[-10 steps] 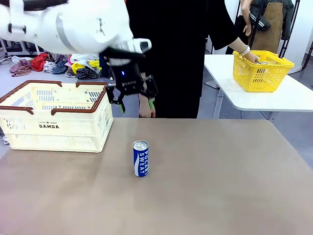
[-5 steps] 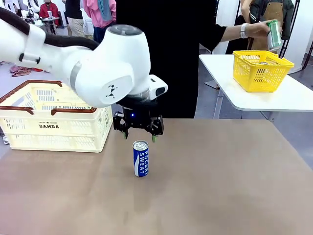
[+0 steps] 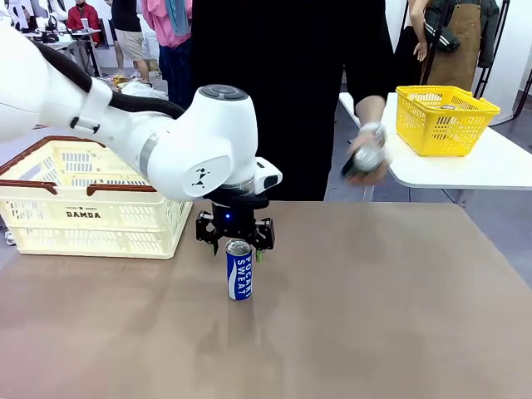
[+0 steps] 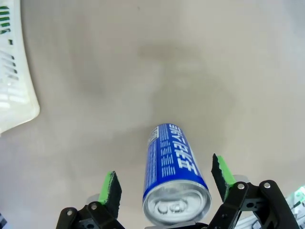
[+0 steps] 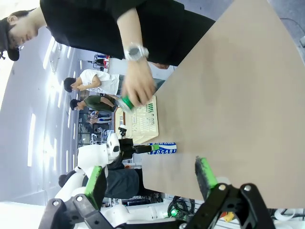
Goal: Place the drinks into the Shopping basket.
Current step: Pick up one drink and place it into the Shopping basket.
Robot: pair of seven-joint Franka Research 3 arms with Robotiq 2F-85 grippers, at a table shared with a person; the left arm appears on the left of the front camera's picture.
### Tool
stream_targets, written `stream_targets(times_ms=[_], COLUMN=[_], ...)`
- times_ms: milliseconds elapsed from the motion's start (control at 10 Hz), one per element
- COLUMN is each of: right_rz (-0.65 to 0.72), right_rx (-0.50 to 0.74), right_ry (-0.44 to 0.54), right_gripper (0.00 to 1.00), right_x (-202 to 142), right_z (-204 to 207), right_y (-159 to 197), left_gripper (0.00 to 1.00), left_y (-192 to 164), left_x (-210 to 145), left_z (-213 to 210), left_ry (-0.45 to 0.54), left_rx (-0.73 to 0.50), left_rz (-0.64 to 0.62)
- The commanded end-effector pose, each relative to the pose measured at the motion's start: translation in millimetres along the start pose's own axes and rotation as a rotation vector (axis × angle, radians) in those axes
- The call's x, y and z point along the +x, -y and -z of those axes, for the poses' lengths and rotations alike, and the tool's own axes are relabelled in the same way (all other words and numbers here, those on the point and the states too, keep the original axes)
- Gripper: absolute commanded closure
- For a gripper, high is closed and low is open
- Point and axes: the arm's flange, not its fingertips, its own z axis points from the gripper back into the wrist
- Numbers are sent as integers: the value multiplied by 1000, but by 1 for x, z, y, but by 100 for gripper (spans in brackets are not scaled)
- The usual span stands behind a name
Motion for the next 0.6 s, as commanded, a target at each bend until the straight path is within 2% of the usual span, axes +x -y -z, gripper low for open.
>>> stream_targets(times_ms=[0,200,300,400,500], right_rz=[-27,-27,-27,-27,-27], right_rx=[30,30,30,30,30], right_ry=[11,11,11,11,11], right_gripper=[0,0,0,0,0], right_x=[3,3,3,3,3], right_z=[1,1,1,1,1], right_y=[-1,-1,-1,-1,-1], left_gripper=[0,0,0,0,0], left_y=[-5,-64,-101,-131,-158], left_x=[6,-26,-51,-72,-91], left_z=[-12,-102,-162,-200,-222], left_ry=[-14,120,150,144,147], left_rx=[-41,-162,-221,-297,-375], left_rz=[32,37,100,172,193])
